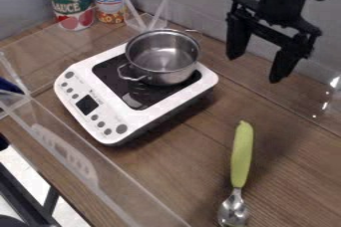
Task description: Put silver pot on the white and black stove top
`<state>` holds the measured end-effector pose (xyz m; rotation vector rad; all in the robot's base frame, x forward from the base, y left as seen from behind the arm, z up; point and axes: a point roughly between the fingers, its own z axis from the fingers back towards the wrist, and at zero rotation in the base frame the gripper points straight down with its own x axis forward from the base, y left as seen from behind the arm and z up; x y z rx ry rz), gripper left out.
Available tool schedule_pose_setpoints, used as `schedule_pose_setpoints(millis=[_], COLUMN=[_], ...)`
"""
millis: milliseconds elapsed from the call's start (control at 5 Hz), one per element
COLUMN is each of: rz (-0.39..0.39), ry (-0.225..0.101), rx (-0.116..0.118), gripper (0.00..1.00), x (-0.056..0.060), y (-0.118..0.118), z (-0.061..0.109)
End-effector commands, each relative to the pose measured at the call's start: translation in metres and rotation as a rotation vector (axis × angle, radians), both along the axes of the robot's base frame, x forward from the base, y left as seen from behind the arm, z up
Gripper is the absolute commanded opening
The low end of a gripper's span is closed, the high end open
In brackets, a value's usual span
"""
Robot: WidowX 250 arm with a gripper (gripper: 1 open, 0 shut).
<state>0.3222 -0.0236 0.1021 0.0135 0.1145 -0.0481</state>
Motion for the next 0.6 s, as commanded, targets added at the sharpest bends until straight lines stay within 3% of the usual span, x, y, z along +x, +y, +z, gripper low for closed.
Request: schedule_pose_setpoints(millis=[0,400], rz=[-0.025,-0.177], ry=[-0.034,-0.034], rx=[0.018,0.039], gripper=[1.00,1.00], x=[-0.002,0.021], y=[0.014,0.006], z=[0.006,-0.018])
